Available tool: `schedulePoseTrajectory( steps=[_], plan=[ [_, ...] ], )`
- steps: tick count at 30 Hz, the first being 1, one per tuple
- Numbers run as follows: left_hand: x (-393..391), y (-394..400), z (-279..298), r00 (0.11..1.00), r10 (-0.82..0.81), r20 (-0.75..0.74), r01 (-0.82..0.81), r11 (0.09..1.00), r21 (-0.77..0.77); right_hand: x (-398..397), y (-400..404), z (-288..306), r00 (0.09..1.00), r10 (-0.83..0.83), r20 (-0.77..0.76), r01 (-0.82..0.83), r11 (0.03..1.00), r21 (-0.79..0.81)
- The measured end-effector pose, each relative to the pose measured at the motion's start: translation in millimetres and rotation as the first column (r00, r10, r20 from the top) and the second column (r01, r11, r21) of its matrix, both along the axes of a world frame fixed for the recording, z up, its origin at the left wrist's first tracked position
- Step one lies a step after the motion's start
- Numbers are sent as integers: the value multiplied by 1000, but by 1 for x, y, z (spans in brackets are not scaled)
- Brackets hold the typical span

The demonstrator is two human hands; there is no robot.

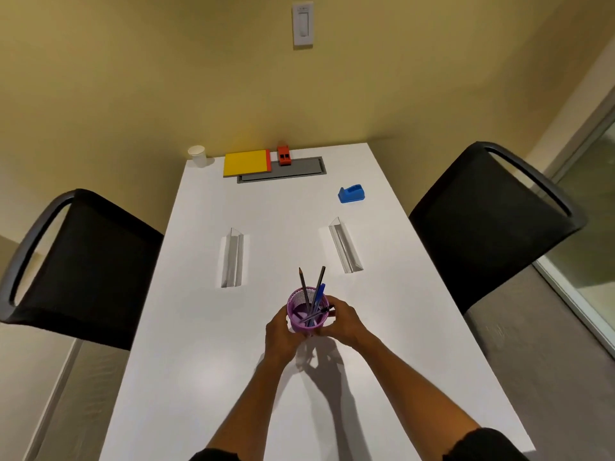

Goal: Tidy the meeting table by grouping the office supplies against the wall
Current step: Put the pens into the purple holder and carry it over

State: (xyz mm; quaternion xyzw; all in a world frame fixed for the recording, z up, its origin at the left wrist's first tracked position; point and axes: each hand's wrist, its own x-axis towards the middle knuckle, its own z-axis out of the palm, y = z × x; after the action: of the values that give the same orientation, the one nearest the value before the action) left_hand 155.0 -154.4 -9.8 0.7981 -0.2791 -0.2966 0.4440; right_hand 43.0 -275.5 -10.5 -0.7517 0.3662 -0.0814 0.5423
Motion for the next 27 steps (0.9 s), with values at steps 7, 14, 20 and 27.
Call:
schedulePoseTrajectory(
  steps=[7,14,20,27],
  plan=[
    [-52,46,8,996,-64,54,68,995,-71,-61,48,12,999,-44,-5,44,999,-20],
    [-115,107,10,992,-122,16,122,990,-70,-133,120,19,993,-115,4,115,993,-10],
    [-183,122,22,975,-221,26,222,972,-71,-206,151,24,973,-232,4,232,973,-5],
    [-274,89,40,917,-393,68,398,913,-93,-306,142,34,907,-421,22,421,907,8]
  ],
)
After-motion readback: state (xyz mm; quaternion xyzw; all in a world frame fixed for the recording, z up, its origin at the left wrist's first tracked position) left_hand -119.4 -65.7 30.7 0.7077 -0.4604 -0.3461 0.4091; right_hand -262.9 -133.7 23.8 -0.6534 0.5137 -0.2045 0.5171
